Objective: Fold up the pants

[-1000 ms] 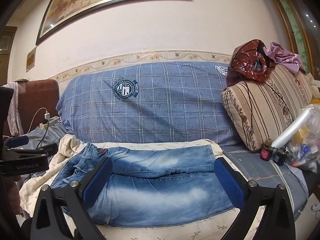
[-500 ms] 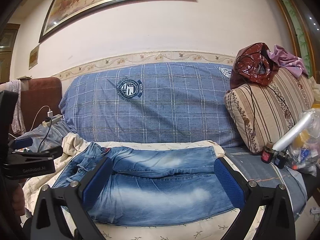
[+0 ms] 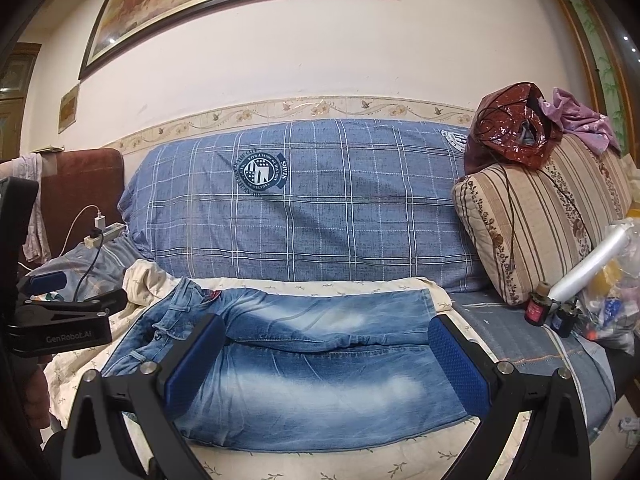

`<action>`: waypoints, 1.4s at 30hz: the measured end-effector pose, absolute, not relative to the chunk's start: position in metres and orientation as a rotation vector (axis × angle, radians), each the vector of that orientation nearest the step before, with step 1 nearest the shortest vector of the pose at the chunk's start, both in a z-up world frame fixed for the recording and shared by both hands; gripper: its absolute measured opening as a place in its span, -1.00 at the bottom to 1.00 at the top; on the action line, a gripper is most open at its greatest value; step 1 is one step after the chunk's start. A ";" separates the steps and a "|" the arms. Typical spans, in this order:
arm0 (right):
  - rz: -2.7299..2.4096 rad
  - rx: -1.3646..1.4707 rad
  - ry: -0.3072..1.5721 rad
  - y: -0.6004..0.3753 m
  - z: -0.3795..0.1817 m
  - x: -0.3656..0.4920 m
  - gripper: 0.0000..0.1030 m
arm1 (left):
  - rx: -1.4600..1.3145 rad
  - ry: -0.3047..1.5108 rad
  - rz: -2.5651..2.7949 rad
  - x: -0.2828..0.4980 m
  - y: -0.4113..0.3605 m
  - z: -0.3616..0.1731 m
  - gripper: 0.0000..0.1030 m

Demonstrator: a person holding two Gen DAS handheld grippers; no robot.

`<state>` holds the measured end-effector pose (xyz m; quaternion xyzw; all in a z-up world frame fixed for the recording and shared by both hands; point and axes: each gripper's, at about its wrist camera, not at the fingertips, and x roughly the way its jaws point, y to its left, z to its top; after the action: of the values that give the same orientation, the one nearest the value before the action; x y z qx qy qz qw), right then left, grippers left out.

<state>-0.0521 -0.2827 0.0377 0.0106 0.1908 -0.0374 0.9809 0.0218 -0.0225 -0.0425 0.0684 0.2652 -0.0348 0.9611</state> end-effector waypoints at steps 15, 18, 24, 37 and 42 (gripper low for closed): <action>-0.071 0.016 0.396 -0.280 0.034 -0.046 0.99 | 0.137 0.546 -0.070 0.025 -0.021 -0.044 1.00; -0.067 0.023 0.405 -0.282 0.033 -0.045 0.99 | 0.144 0.554 -0.071 0.028 -0.020 -0.047 1.00; -0.093 0.073 0.498 -0.326 0.028 -0.020 0.99 | 0.115 0.662 -0.090 0.066 0.005 -0.057 1.00; -0.131 0.184 0.795 -0.466 -0.009 0.143 0.98 | 0.082 0.910 0.057 0.258 0.083 -0.092 1.00; -0.100 0.315 0.889 -0.494 -0.047 0.211 0.71 | 0.051 0.984 0.085 0.321 0.087 -0.111 1.00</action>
<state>0.2106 -0.4943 -0.0471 0.1517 0.4281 -0.0480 0.8896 0.3205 0.0868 -0.1114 0.0245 0.4724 0.0408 0.8801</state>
